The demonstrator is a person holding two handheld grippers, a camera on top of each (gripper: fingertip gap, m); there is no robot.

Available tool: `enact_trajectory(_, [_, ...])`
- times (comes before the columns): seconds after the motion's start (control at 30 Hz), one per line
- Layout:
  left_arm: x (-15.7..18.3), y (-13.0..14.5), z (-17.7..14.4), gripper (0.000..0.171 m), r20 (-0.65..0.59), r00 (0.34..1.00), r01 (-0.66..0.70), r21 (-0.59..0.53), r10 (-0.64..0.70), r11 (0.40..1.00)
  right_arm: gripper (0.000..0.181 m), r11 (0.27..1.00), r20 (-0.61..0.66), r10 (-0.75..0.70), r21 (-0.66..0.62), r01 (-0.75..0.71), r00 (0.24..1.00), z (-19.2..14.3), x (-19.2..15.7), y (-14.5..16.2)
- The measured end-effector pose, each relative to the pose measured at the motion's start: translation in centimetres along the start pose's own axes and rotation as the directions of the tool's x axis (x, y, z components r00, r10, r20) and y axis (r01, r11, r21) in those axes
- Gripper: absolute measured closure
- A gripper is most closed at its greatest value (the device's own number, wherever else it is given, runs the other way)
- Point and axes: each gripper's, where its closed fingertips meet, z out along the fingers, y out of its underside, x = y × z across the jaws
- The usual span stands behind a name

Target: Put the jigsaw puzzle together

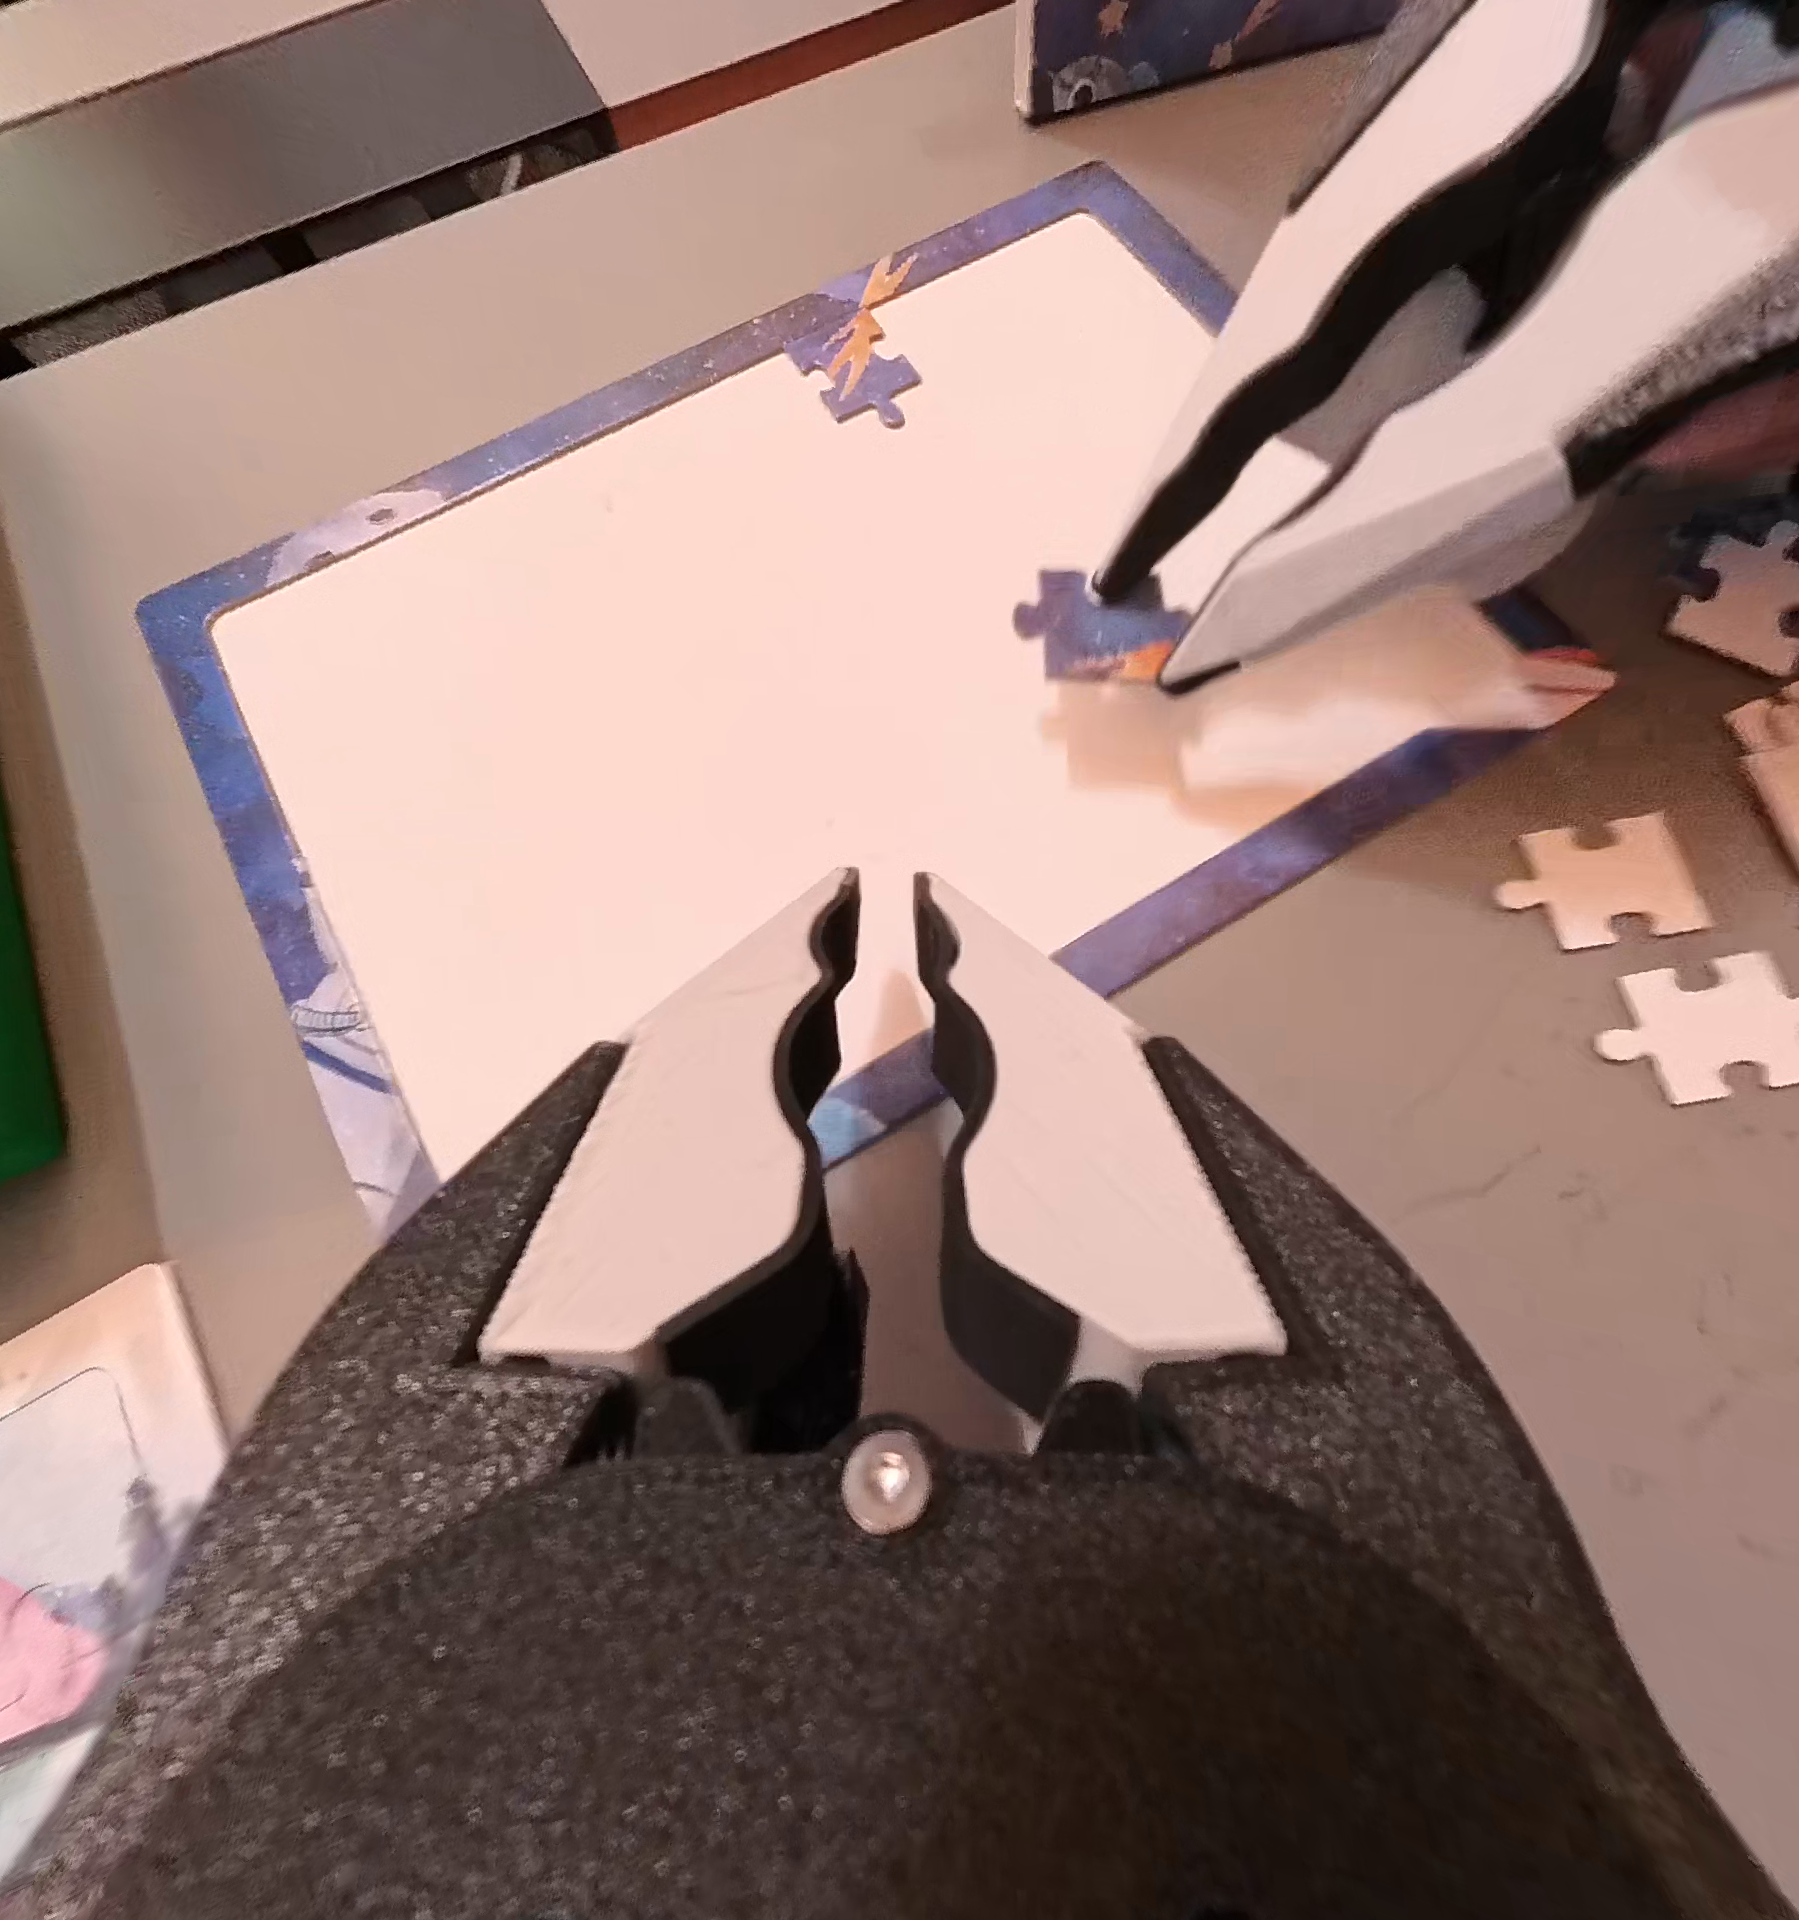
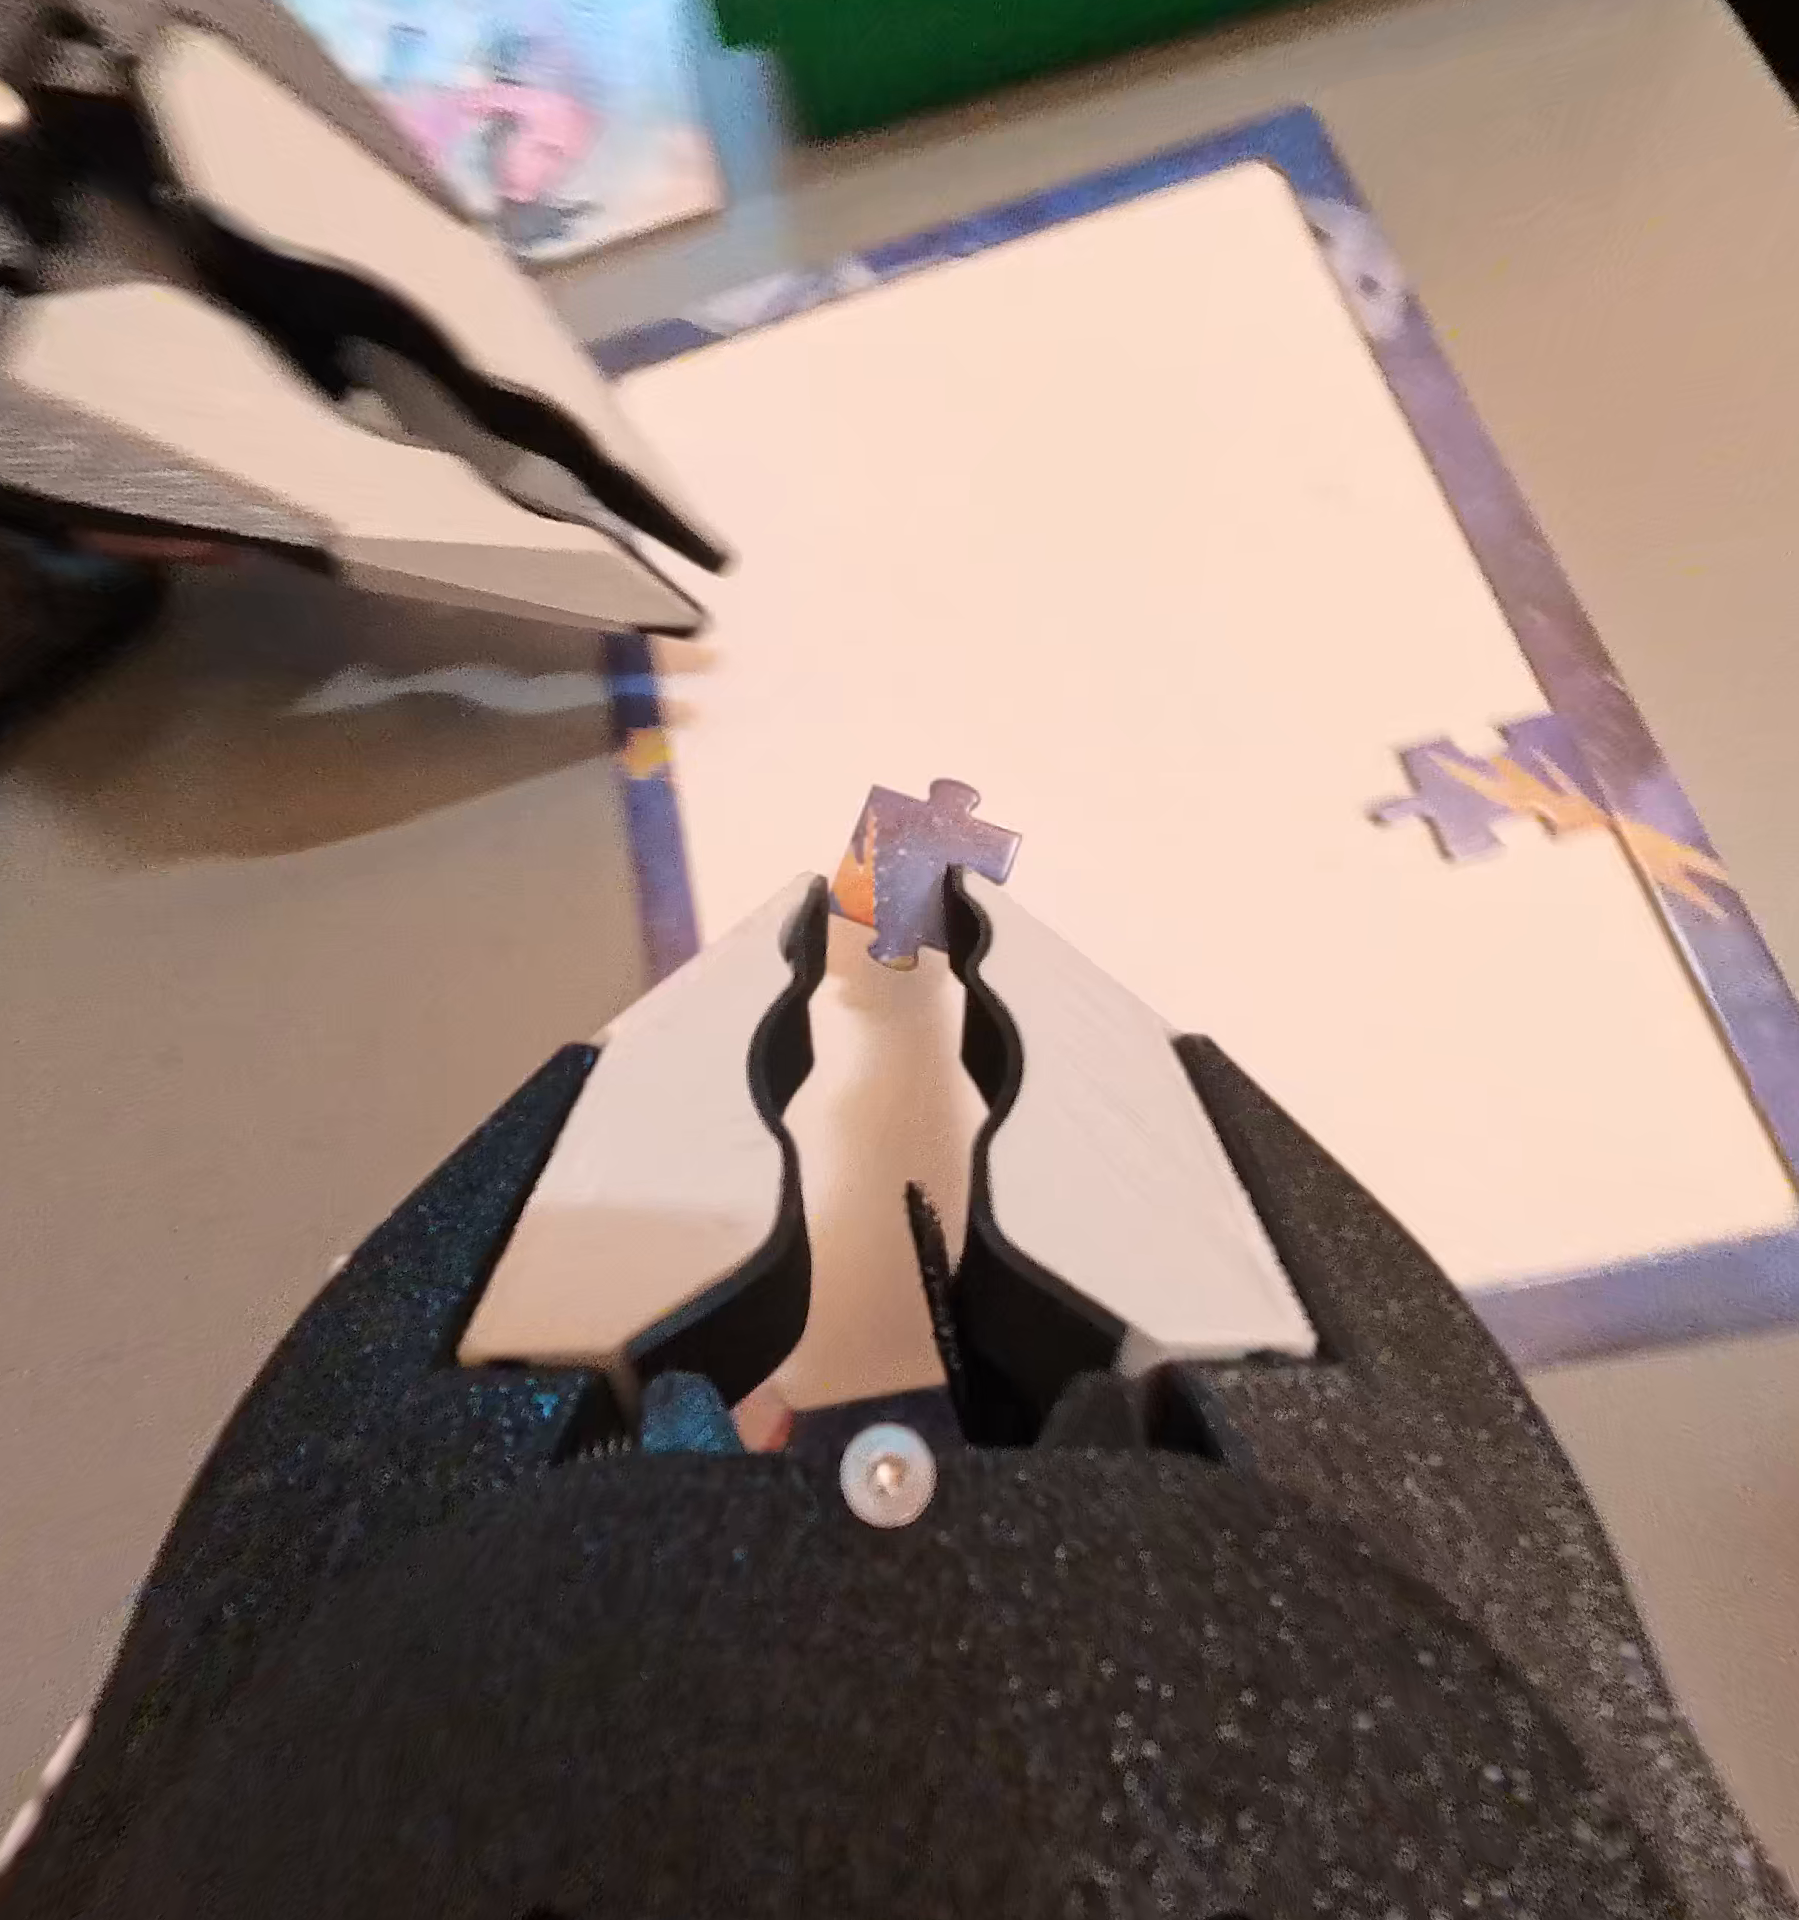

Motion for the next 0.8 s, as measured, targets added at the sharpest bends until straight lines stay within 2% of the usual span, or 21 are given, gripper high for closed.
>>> enact_trajectory(0.07, [1.1,-0.4,-0.3,0.162,-0.104,0.989,0.106,0.014,-0.104,0.994,0.159,0.996,0.072,-0.077,0.06,0.072,0.994,-0.5,-2.3,-1.5])
enact_trajectory(0.13, [2.0,-1.5,-1.1,0.155,-0.281,0.909,0.323,0.013,-0.307,0.946,0.159,0.986,0.046,-0.147,0.088,0.143,0.988,-0.9,-3.1,-2.7])
enact_trajectory(0.2, [1.7,-3.3,-2.7,0.143,-0.472,0.744,0.544,0.016,-0.473,0.839,0.159,0.973,-0.015,-0.223,0.055,0.223,0.975,-1.1,-3.2,-3.1])
enact_trajectory(0.27, [1.5,-5.4,-5.0,0.138,-0.65,0.568,0.68,0.025,-0.505,0.732,0.159,0.953,-0.059,-0.297,0.049,0.3,0.953,-1.3,-3.8,-3.8])
enact_trajectory(0.3, [1.5,-5.9,-5.7,0.138,-0.699,0.509,0.71,0.013,-0.501,0.704,0.159,0.943,-0.065,-0.323,0.063,0.327,0.944,-1.4,-4.5,-4.4])
enact_trajectory(0.33, [1.6,-5.9,-5.8,0.138,-0.713,0.487,0.716,-0.005,-0.505,0.698,0.159,0.933,-0.071,-0.348,0.072,0.353,0.935,-1.4,-5.1,-5.0])
enact_trajectory(0.43, [2.5,-5.0,-5.0,0.14,-0.689,0.51,0.678,-0.046,-0.514,0.734,0.159,0.904,-0.09,-0.42,0.05,0.425,0.903,-1.5,-6.3,-5.8])
enact_trajectory(0.47, [2.9,-4.8,-5.0,0.151,-0.696,0.501,0.671,-0.063,-0.514,0.738,0.159,0.896,-0.096,-0.437,0.036,0.442,0.894,-1.5,-6.5,-5.7])
enact_trajectory(0.5, [3.1,-4.7,-5.0,0.17,-0.703,0.491,0.668,-0.076,-0.515,0.741,0.159,0.893,-0.1,-0.445,0.026,0.449,0.89,-1.5,-6.5,-5.6])
enact_trajectory(0.53, [3.1,-4.6,-4.9,0.171,-0.701,0.49,0.667,-0.082,-0.518,0.741,0.172,0.893,-0.107,-0.446,0.019,0.45,0.889,-1.6,-6.3,-5.5])
enact_trajectory(0.6, [2.3,-4.7,-4.9,0.171,-0.694,0.494,0.69,-0.054,-0.524,0.722,0.176,0.901,-0.119,-0.426,0.037,0.433,0.897,-1.7,-5.8,-5.5])
enact_trajectory(0.67, [1.2,-5.7,-5.8,0.171,-0.731,0.45,0.741,-0.015,-0.512,0.672,0.159,0.935,-0.139,-0.325,0.105,0.34,0.935,-2.0,-4.7,-6.0])
enact_trajectory(0.73, [0.1,-7.4,-7.8,0.171,-0.802,0.393,0.793,0.048,-0.45,0.607,0.148,0.973,-0.102,-0.139,0.169,0.155,0.985,-2.1,-3.1,-6.3])
enact_trajectory(0.8, [-0.5,-8.5,-9.4,0.171,-0.845,0.363,0.822,0.092,-0.392,0.562,0.148,0.958,0.155,0.024,0.28,-0.067,0.988,-2.5,-4.9,-7.4])
